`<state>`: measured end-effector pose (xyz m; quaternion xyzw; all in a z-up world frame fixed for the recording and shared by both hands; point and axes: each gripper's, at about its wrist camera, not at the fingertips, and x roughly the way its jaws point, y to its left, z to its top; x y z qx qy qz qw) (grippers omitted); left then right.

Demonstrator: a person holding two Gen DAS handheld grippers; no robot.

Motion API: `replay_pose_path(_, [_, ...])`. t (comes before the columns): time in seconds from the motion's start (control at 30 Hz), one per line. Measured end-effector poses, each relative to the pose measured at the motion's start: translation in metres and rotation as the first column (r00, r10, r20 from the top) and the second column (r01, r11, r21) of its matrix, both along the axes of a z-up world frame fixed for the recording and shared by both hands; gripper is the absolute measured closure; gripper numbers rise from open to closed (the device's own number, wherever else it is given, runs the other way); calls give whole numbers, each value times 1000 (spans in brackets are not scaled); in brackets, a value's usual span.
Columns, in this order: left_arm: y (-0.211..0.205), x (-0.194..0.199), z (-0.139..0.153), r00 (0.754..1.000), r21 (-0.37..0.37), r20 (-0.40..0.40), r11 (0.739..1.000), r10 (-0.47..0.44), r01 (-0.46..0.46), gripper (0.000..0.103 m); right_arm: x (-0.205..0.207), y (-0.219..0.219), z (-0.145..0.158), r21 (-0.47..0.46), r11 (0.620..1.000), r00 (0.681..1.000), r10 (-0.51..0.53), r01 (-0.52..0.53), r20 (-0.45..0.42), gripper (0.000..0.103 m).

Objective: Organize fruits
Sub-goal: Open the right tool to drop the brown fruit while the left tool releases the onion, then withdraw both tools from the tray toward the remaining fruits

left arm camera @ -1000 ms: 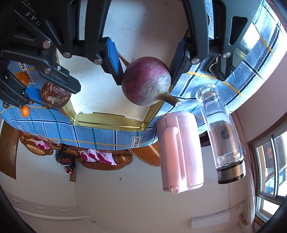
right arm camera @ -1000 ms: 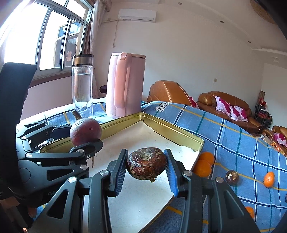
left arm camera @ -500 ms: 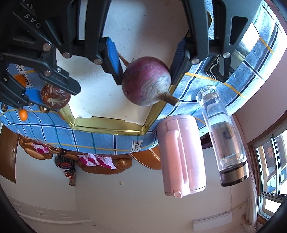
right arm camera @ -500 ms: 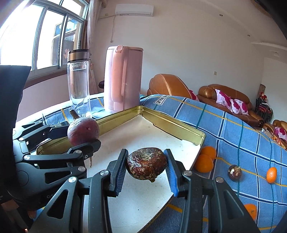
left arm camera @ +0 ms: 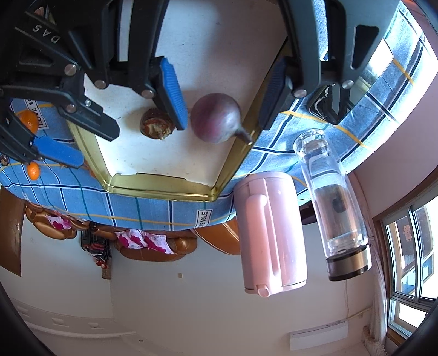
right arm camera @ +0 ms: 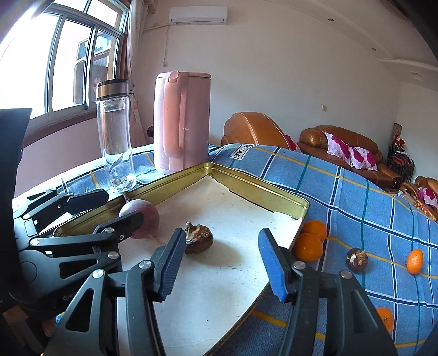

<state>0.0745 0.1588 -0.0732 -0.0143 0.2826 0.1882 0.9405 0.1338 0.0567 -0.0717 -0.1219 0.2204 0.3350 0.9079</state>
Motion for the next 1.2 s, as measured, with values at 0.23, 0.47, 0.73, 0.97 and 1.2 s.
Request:
replay_pose_path(0.23, [-2, -8, 5, 999, 21, 45, 1000, 21, -22, 40, -5, -6, 4, 31, 999, 999, -14, 13, 31, 40])
replay_pose_path(0.47, [-13, -18, 16, 994, 38, 109, 999, 21, -25, 35, -14, -24, 9, 68, 997, 996, -42, 36, 80, 32])
replay_pose_path(0.73, [-49, -18, 37, 987, 60, 155, 998, -45, 36, 13, -21, -68, 21, 71, 993, 986, -106, 97, 132, 19])
replay_pose_path(0.97, [-104, -10, 48, 973, 73, 161, 985, -165, 155, 6, -22, -129, 28, 35, 979, 961, -203, 200, 190, 15])
replay_pose_path(1.2, [-157, 19, 46, 951, 20, 124, 959, -284, 283, 6, 1, -200, 31, 22, 936, 916, -350, 352, 195, 15])
